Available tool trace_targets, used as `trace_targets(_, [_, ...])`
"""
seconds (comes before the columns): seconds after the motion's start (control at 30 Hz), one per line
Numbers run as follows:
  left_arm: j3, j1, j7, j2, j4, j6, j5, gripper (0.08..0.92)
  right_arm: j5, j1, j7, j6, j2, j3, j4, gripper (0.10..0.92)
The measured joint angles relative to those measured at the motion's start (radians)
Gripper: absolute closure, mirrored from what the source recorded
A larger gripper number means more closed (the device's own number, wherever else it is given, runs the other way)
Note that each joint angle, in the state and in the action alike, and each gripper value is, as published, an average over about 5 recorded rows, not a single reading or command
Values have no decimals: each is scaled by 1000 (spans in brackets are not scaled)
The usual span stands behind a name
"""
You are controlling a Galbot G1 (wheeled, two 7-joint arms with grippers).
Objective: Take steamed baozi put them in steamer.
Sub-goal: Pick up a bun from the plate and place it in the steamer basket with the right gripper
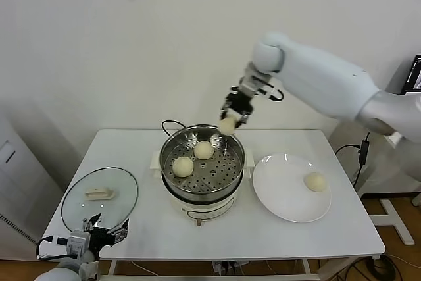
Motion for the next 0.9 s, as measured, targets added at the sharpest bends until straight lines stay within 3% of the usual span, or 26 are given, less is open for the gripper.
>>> trace_targets(0.4, [2,5,1,-3,1,-5,4,177,-113,-60,20,162,56,-12,154,567])
trace_targets(0.9, [-5,14,1,-2,-6,-9,4,177,-231,-147,17,196,46,-33,279,551])
